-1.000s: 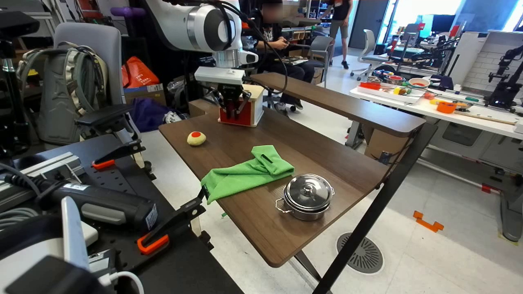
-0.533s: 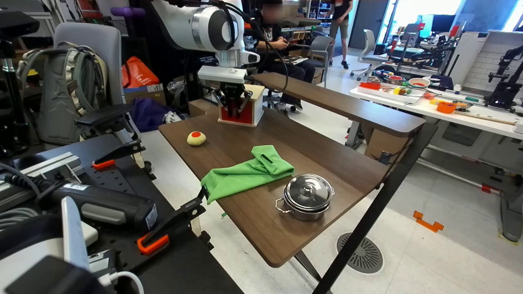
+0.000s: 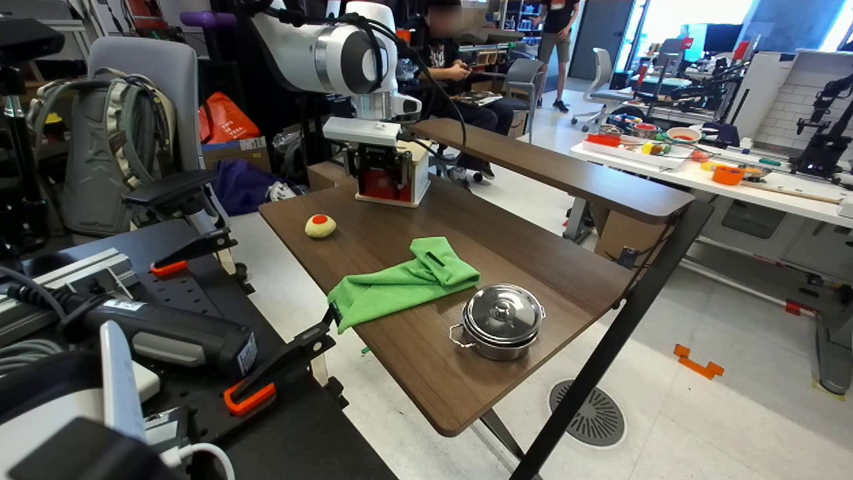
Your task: Close the drawer
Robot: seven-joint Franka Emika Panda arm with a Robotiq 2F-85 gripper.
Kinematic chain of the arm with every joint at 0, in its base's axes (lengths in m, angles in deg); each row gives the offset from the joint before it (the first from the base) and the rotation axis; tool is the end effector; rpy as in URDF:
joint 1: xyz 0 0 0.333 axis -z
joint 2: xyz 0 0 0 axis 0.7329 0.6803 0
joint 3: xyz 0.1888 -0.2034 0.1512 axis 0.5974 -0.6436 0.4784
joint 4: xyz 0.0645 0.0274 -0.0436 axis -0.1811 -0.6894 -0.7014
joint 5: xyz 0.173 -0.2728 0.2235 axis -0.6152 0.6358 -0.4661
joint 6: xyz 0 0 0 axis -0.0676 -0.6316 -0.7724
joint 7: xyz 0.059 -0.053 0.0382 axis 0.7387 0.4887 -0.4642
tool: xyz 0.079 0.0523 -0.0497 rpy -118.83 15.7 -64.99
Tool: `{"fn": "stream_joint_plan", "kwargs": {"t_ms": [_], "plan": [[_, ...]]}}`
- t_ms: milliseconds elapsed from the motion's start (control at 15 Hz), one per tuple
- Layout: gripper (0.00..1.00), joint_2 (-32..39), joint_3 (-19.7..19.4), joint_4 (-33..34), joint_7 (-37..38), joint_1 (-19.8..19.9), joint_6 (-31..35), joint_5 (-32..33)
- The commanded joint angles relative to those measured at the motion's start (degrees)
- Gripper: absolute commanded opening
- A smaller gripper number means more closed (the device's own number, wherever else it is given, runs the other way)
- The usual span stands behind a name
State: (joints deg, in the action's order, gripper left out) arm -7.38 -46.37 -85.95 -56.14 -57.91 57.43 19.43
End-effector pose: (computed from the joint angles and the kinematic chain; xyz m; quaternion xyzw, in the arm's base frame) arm 0.6723 0.1998 0.1030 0.9601 0.2786 0.0228 0.0113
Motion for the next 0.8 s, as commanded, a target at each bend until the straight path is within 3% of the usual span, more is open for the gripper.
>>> {"fn": "stream_joint_plan", "kwargs": {"t_ms": [0, 333, 733], "plan": [[1.00, 0.5, -0.1, 1.3, 0.6, -0.5, -1.1, -0.9], [1.00, -2.7, 0.8, -4.0, -0.9, 0.2, -1.4, -0.8], [1.00, -14.1, 2.4, -21.0, -0.5, 1.8, 5.7, -1.5]]}}
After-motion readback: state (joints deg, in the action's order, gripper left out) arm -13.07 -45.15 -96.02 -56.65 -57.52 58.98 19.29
